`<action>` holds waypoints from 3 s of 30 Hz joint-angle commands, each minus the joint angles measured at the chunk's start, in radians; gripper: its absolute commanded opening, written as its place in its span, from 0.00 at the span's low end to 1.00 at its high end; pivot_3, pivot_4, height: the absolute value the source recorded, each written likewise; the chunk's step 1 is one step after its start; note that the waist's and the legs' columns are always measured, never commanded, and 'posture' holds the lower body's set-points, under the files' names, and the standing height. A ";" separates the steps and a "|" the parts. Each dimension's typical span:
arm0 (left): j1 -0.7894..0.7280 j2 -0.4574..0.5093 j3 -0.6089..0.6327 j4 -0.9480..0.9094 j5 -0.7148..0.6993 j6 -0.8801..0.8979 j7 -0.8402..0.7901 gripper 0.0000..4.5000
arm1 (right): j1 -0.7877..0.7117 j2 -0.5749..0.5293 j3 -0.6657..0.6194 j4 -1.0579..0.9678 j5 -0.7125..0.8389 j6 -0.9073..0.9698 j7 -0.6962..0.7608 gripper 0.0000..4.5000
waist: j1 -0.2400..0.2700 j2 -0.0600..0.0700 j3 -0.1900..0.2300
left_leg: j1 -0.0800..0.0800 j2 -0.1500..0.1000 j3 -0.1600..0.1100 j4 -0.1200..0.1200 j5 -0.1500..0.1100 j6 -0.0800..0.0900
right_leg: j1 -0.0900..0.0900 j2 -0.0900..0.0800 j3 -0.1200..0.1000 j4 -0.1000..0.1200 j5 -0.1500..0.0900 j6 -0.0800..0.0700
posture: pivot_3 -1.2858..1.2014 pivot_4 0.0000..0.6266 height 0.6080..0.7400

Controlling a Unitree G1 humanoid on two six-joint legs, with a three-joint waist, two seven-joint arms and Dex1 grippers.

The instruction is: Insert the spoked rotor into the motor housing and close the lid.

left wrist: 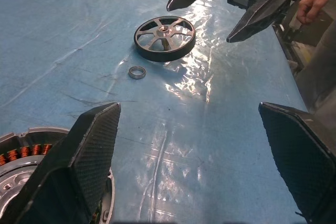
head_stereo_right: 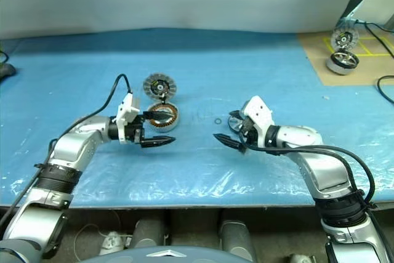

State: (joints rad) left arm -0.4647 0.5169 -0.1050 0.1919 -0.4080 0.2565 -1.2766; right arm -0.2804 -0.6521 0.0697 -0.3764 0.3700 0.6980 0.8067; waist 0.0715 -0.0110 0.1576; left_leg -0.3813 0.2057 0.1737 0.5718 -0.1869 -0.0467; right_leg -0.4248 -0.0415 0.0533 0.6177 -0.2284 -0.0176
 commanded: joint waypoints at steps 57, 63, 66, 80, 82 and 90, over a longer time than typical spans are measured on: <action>0.100 0.093 0.165 -0.007 -0.025 -0.003 0.057 1.00 | -0.562 0.233 0.396 0.555 -0.305 -0.414 0.202 1.00 | -0.023 0.000 0.000 | -0.001 0.001 0.000 0.001 0.000 0.000 | -0.002 0.000 -0.003 0.005 0.000 -0.001 | 0.52 0.24 1.00; 0.128 0.097 0.171 -0.001 -0.019 0.003 0.069 1.00 | -0.767 0.357 0.545 0.868 -0.452 -0.620 0.360 1.00 | -0.020 -0.001 0.001 | -0.004 0.002 -0.003 0.001 0.000 0.000 | -0.001 -0.001 -0.009 0.005 -0.001 -0.002 | 0.52 0.24 1.00; 0.143 0.092 0.174 -0.011 -0.021 0.010 0.084 1.00 | -0.853 0.424 0.601 1.053 -0.547 -0.753 0.358 1.00 | -0.028 -0.002 0.001 | -0.004 0.003 -0.003 0.001 0.000 0.000 | -0.002 -0.001 -0.010 0.006 -0.002 -0.003 | 0.52 0.24 1.00; 0.149 0.077 0.169 -0.048 -0.026 0.032 0.118 1.00 | -1.013 0.606 0.579 1.492 -0.711 -1.010 0.272 1.00 | -0.030 -0.002 0.002 | -0.005 0.006 -0.003 0.001 0.000 0.000 | -0.001 0.000 -0.014 0.007 -0.005 -0.009 | 0.52 0.24 1.00; 0.136 0.084 0.164 -0.023 -0.008 0.015 0.116 1.00 | -1.009 0.613 0.578 1.500 -0.724 -1.017 0.281 1.00 | -0.030 -0.002 0.002 | -0.006 0.007 -0.003 0.002 0.000 0.000 | -0.001 0.000 -0.015 0.007 -0.005 -0.009 | 0.52 0.24 1.00; 0.116 0.078 0.149 -0.012 -0.004 0.015 0.108 1.00 | -0.978 0.608 0.586 1.529 -0.783 -1.055 0.271 0.88 | -0.030 -0.002 0.002 | -0.006 0.009 -0.003 0.004 0.000 0.000 | -0.001 0.000 -0.018 0.009 -0.005 -0.010 | 0.52 0.24 1.00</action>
State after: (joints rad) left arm -0.3385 0.5898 0.0422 0.1936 -0.4107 0.2829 -1.1597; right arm -1.2593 -0.0434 0.6689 1.1469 -0.3999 -0.3453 1.0728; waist 0.0420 -0.0130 0.1594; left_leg -0.3871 0.2152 0.1705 0.5755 -0.1869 -0.0465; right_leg -0.4253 -0.0415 0.0352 0.6265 -0.2336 -0.0279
